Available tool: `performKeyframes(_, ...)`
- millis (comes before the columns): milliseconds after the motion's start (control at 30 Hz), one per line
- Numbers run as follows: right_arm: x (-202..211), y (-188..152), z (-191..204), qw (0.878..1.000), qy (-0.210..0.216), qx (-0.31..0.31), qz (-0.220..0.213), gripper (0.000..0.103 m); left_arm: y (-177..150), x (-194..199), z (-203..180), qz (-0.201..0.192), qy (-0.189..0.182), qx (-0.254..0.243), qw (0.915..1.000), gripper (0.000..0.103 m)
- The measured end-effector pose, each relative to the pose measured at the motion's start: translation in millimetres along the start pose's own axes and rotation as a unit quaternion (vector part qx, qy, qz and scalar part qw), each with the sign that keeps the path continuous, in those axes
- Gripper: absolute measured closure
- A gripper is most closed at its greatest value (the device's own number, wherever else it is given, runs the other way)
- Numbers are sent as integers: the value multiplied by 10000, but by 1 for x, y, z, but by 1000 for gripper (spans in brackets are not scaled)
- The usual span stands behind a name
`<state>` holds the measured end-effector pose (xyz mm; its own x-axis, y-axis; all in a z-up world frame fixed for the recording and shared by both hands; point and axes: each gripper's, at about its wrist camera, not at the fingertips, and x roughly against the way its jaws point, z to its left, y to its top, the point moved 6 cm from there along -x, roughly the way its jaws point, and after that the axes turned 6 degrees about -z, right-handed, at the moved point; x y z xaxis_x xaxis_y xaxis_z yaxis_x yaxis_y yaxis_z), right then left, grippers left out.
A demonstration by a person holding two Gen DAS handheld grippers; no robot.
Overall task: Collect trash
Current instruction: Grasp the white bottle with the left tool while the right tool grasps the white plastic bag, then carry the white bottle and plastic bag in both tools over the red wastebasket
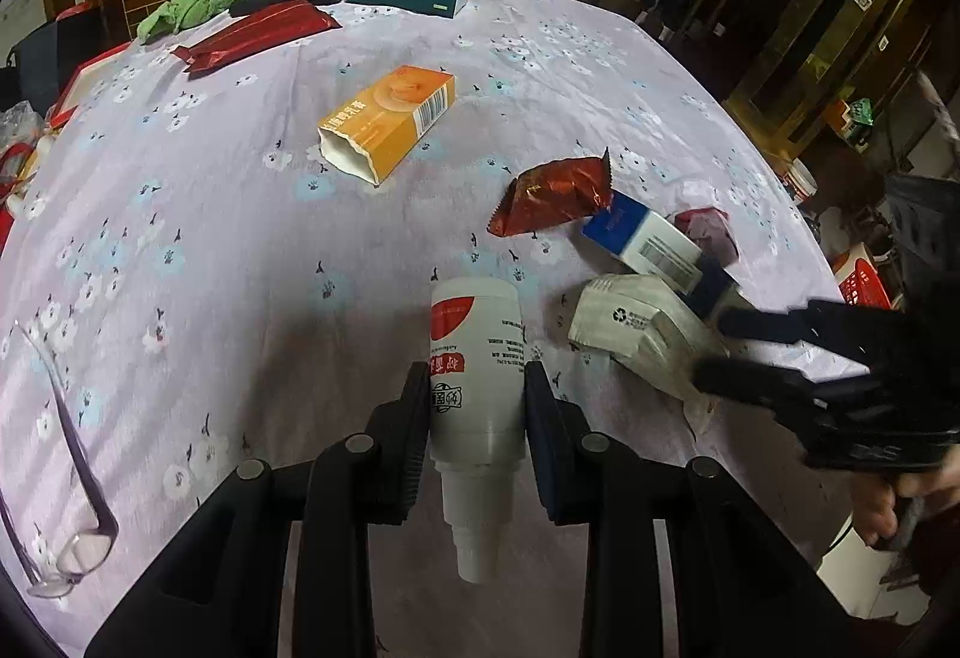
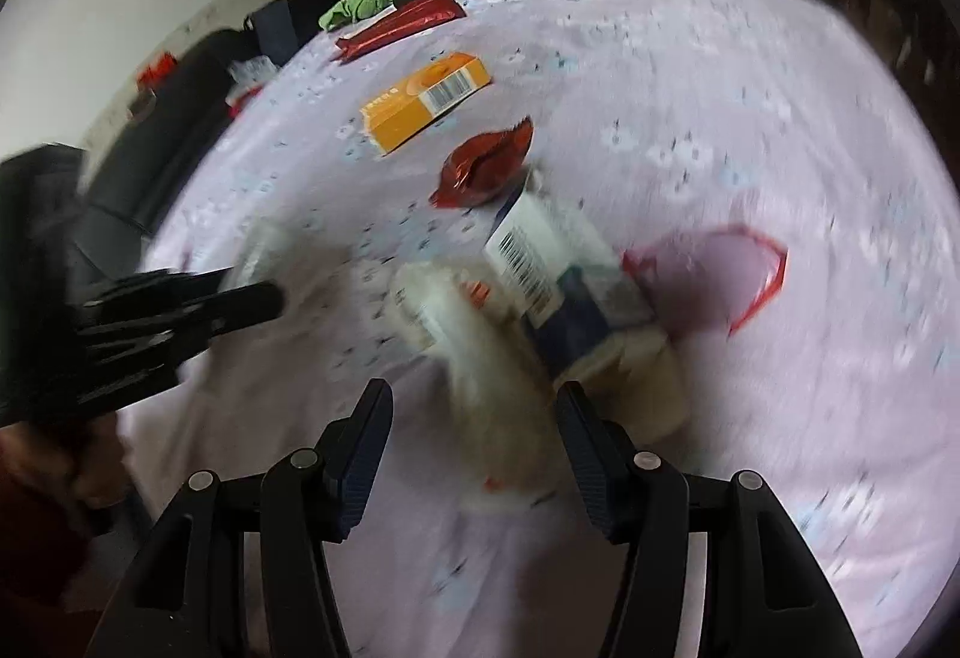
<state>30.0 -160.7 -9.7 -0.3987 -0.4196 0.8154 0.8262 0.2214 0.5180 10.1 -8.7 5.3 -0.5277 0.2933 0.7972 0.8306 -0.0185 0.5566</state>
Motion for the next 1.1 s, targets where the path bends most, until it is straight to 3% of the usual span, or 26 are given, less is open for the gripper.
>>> performKeyframes(67,-9,2,1,9999,54,101,79,42,-3,2,-2,2,-4,-4,10000,74)
performKeyframes(200,-27,0,1,9987,-226,386,243,42,-9,8,-7,-37,45,-56,10000,74)
performKeyframes(233,-29,0,2,9986,-270,386,240,47,-10,9,-8,-51,54,-49,10000,74)
performKeyframes(267,-27,-1,1,9985,-289,393,237,61,-11,11,-9,-66,49,-31,10000,74)
performKeyframes(367,-23,-5,7,9976,-367,524,281,72,-13,14,-11,-126,118,-14,9998,74)
performKeyframes(467,-15,-11,5,9985,-386,279,276,76,-15,18,-18,-208,166,-4,9996,74)
performKeyframes(667,35,-29,4,9980,-236,-567,-151,76,-18,25,-48,-422,262,-35,9988,74)
performKeyframes(1100,127,-69,-57,9758,-1121,-1576,-1021,76,-18,22,-148,-574,252,-565,9964,74)
